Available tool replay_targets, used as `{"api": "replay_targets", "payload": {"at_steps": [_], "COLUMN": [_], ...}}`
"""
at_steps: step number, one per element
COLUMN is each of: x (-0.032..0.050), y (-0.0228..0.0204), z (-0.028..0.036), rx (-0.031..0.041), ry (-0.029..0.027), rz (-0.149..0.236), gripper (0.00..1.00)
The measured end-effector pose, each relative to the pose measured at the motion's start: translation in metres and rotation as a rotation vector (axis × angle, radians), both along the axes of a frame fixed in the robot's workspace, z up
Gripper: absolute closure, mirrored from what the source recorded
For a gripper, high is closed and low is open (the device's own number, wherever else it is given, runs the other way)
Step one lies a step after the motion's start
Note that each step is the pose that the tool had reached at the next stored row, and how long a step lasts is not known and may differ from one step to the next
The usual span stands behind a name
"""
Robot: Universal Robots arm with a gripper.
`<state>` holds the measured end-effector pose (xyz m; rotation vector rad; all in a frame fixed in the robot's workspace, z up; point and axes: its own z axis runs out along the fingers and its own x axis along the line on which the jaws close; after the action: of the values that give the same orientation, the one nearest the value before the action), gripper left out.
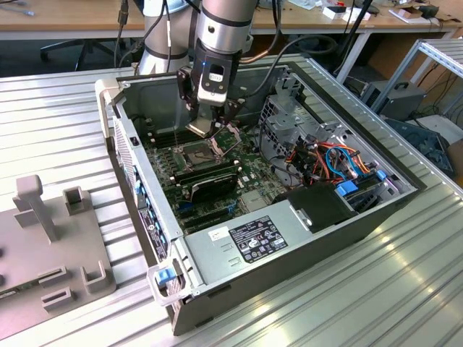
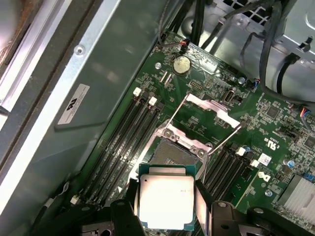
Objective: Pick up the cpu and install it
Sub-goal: 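Place the cpu into insertion slot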
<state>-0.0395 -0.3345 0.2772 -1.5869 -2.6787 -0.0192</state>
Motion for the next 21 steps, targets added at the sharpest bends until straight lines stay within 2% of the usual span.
{"api": "replay_targets", "payload": {"at_steps": [9,11,21], "x": [0.0,0.0,0.0], "y": [0.0,0.0,0.0], "z": [-0.001,-0.0013,-0.0013], "rx": [0.0,0.0,0.0], "ry": [0.0,0.0001,0.0], "rz": [-0.161,-0.207,-0.209], "gripper": [0.45,0.45,0.45]}}
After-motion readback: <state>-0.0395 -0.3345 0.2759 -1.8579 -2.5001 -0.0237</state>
